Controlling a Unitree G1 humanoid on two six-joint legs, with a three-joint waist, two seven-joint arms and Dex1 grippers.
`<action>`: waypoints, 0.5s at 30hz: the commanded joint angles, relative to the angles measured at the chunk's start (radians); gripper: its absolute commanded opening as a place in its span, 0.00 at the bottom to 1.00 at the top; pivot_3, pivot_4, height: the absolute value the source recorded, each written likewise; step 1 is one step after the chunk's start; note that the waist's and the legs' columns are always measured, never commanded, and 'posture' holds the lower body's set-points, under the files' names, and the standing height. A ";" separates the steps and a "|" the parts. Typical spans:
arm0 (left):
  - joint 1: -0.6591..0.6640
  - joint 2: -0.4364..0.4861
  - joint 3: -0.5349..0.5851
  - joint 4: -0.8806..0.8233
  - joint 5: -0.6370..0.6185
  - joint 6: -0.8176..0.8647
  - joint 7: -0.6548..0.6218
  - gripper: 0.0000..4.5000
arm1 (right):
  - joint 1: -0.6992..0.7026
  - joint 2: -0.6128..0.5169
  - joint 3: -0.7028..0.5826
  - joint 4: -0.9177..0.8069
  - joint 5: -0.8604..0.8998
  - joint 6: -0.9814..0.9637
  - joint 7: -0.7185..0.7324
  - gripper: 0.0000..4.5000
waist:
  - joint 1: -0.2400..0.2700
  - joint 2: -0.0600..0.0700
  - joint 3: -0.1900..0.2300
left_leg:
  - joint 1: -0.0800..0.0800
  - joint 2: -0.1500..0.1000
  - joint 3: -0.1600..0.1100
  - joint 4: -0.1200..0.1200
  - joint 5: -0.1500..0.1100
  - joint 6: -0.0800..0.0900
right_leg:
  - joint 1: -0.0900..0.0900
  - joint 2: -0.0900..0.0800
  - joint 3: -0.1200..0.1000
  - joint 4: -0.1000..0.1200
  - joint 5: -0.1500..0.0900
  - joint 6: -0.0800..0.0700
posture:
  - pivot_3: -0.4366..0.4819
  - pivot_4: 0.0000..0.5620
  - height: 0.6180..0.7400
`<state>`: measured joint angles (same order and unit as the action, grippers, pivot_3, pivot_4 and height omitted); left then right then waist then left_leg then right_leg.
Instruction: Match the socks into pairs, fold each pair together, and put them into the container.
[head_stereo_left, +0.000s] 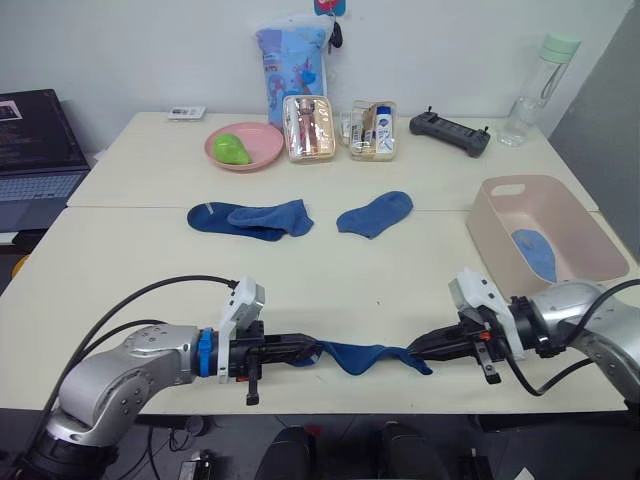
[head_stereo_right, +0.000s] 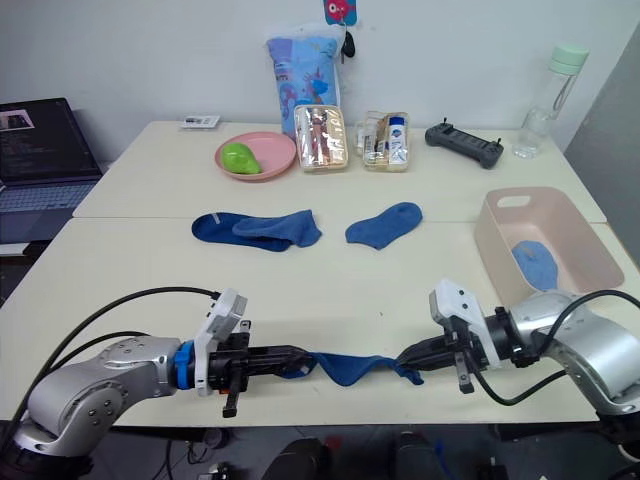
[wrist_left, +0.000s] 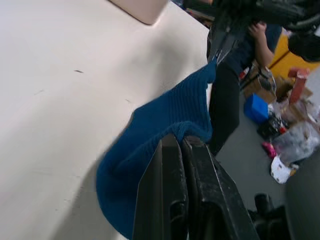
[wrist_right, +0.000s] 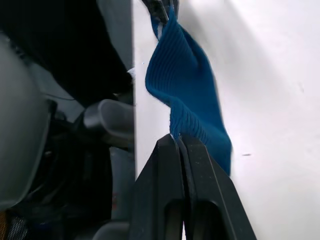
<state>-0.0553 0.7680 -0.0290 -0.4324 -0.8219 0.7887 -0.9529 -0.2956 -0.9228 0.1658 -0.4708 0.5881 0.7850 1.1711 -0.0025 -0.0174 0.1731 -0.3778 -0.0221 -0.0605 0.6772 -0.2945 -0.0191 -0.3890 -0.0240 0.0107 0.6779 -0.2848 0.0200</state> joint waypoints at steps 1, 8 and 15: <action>-0.032 -0.004 -0.043 0.048 0.109 -0.072 -0.004 0.01 | -0.048 0.016 0.051 0.100 -0.130 -0.128 -0.013 0.00 | 0.000 0.000 0.000 | 0.000 0.000 0.000 0.000 0.000 0.000 | 0.000 0.000 0.000 0.000 0.000 0.000 | 0.48 0.27 1.00; -0.132 -0.084 -0.035 0.198 0.183 -0.103 0.036 0.01 | -0.155 0.138 0.124 0.338 -0.316 -0.344 -0.048 0.00 | -0.001 0.000 0.000 | 0.000 0.000 0.001 0.000 0.000 0.000 | -0.001 0.000 0.000 0.000 0.000 0.000 | 0.48 0.27 1.00; -0.233 -0.125 -0.070 0.355 0.320 -0.197 0.047 0.01 | -0.226 0.223 0.137 0.487 -0.426 -0.486 -0.073 0.00 | 0.000 0.000 0.000 | -0.001 0.000 0.000 0.000 0.000 0.000 | -0.002 0.000 0.000 0.000 0.000 -0.001 | 0.48 0.27 1.00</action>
<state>-0.2724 0.6567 -0.0962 -0.0938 -0.5263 0.6300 -0.9039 -0.5040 -0.7069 0.3160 0.0153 0.1733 0.3320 1.1044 -0.0028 -0.0174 0.1731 -0.3793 -0.0224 -0.0602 0.6769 -0.2945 -0.0194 -0.3908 -0.0241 0.0111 0.6780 -0.2845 0.0195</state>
